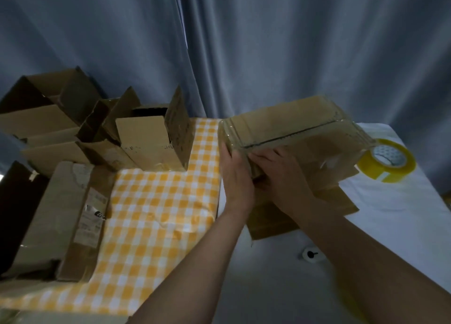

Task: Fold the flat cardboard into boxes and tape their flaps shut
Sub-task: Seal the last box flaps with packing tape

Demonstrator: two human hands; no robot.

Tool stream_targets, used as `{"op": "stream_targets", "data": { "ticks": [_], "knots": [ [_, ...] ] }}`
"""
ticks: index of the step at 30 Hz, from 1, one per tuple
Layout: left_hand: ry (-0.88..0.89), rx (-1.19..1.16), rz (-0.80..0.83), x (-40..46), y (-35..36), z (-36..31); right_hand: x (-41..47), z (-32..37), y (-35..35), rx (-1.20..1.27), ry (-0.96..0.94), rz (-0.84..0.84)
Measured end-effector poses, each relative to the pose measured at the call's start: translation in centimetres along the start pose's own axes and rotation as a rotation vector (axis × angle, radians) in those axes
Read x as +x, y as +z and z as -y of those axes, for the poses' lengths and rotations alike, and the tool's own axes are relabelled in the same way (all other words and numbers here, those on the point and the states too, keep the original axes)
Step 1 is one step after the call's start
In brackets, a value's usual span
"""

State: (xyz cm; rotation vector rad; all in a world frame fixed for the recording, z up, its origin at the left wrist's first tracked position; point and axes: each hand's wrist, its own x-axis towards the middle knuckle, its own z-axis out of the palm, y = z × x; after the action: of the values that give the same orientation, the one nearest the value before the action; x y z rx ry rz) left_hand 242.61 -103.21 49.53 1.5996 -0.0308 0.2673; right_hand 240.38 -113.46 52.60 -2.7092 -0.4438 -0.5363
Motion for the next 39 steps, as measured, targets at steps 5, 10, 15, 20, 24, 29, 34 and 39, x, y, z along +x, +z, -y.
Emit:
{"op": "stream_targets", "data": {
  "ticks": [5,10,15,20,24,29,34,39],
  "knots": [
    [-0.076,-0.008,-0.027,1.6,0.7,0.5,-0.1,-1.5,-0.6,0.143,0.046,0.19],
    [-0.311,0.135,-0.011,-3.1,-2.7,3.1,-1.7,-4.6,-3.6,0.284,0.346,-0.23],
    [-0.226,0.163,0.012,-7.3,-1.6,1.2,-2.6,-12.6,-6.0,0.53,1.029,-0.361],
    [-0.24,0.069,-0.003,-6.2,-0.5,-1.3,-4.0,-12.6,-6.4,0.733,1.057,-0.365],
    [-0.357,-0.086,-0.116,-3.9,-2.0,-3.3,-4.7,-10.1,-8.2,0.903,0.972,-0.437],
    [-0.182,-0.153,-0.21,-0.6,-5.0,-8.9,-5.5,-4.4,-11.9,1.165,0.763,-0.532],
    [-0.145,-0.242,-0.273,1.4,-9.1,-14.2,-7.2,2.5,-14.4,1.26,0.622,-0.379],
    [-0.24,-0.11,-0.119,0.8,-12.8,-16.1,-11.2,8.6,-13.3,1.247,0.651,-0.248]
  ]
}}
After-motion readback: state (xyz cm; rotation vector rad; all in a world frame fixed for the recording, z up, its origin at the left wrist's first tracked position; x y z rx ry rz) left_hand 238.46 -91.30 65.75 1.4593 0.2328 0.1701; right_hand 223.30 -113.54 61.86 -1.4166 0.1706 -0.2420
